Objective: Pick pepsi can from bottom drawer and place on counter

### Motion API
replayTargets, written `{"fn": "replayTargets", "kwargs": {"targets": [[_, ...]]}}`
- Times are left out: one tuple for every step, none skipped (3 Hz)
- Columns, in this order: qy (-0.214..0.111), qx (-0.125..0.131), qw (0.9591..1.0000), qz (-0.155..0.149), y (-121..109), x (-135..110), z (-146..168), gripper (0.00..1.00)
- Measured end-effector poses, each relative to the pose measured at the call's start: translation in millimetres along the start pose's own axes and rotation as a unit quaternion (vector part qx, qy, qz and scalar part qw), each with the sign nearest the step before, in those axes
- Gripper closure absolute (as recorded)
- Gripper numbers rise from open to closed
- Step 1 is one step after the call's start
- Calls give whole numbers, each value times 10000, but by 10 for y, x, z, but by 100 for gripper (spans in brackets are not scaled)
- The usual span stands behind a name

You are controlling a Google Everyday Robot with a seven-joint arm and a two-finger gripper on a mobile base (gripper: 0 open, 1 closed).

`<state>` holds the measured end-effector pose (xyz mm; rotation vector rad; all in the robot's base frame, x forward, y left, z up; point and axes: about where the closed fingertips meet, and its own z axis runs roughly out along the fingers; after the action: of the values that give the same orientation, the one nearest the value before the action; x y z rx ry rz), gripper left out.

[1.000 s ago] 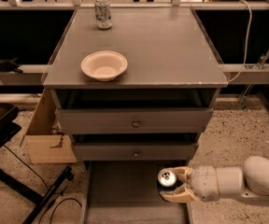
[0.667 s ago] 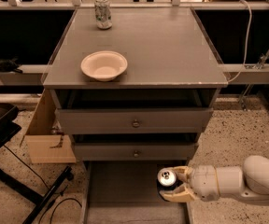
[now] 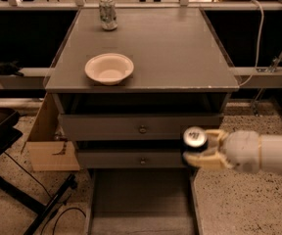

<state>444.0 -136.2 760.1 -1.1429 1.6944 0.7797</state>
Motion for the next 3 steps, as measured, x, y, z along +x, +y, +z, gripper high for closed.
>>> {"fn": "replayTargets", "kwargs": {"targets": [[-176,495,9982,303,-374,-654,-323,100],[-673,1075,9908,473,-899,-1313,-573,100],[-1353,1659,9752,555,-1547,-1765,-770,100]]}}
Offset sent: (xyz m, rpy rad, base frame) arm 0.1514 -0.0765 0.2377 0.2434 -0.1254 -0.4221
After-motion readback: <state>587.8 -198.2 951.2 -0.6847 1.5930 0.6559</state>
